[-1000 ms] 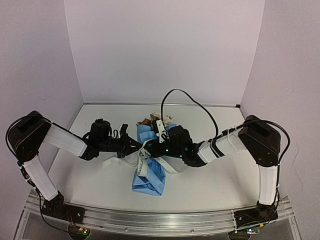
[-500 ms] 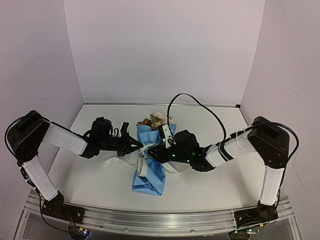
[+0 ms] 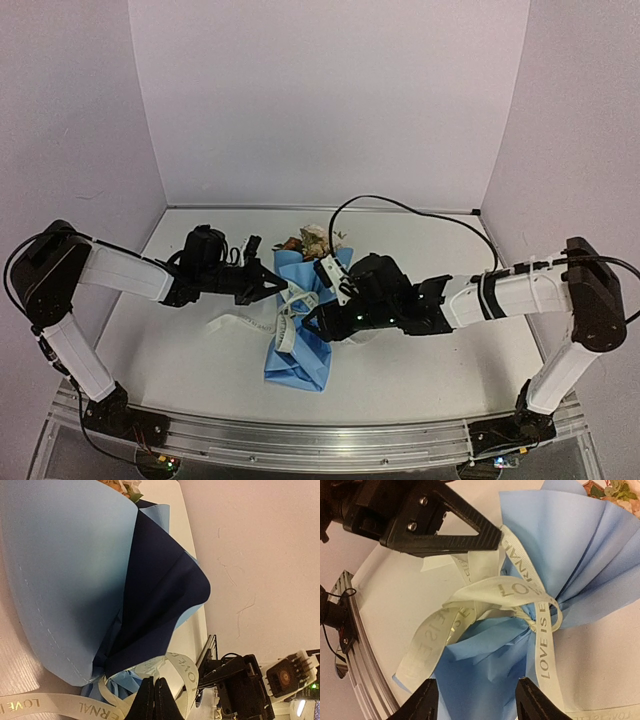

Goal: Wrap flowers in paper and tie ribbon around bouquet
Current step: Cross the half-tied ribbon over the folded bouquet, then tie the half-tied ribbon around the folded bouquet.

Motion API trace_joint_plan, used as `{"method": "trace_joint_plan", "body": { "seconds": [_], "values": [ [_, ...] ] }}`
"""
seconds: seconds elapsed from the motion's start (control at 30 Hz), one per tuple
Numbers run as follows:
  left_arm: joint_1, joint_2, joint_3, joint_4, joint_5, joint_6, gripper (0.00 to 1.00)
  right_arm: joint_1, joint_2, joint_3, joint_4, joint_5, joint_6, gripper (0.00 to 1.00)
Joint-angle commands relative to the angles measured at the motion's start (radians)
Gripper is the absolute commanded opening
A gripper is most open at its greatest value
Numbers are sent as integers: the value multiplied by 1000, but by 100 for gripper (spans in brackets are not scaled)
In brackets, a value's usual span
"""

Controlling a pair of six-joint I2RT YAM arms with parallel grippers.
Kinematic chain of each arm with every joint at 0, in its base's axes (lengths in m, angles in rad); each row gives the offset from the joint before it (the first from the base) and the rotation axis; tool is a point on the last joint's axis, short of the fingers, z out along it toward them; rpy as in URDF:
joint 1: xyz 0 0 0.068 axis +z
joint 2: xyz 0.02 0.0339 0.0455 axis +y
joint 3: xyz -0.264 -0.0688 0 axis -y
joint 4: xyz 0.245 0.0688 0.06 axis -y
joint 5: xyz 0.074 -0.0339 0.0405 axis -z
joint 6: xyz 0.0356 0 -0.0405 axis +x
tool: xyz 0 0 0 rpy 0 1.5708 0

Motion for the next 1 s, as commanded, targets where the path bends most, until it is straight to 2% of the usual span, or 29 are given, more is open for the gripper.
{"method": "trace_joint_plan", "body": {
  "seconds": [0.0, 0.23, 0.37, 0.5, 0.7, 0.97],
  "values": [
    [1, -35, 39, -27, 12, 38, 0, 27, -36, 93, -239, 48, -101, 58],
    [1, -35, 43, -47, 4, 52, 0, 55, -2, 217, -390, 75, -152, 71],
    [1, -35, 46, -56, -5, 60, 0, 67, 27, 269, -419, 98, -158, 74],
    [0, -41, 49, -86, -20, 84, 0, 83, 81, 385, -554, 133, -190, 74],
    [-2, -55, 48, -115, -25, 120, 0, 90, 139, 475, -637, 130, -245, 73],
    [-2, -84, 44, -152, -25, 177, 0, 92, 174, 503, -632, 113, -293, 73]
  ]
}}
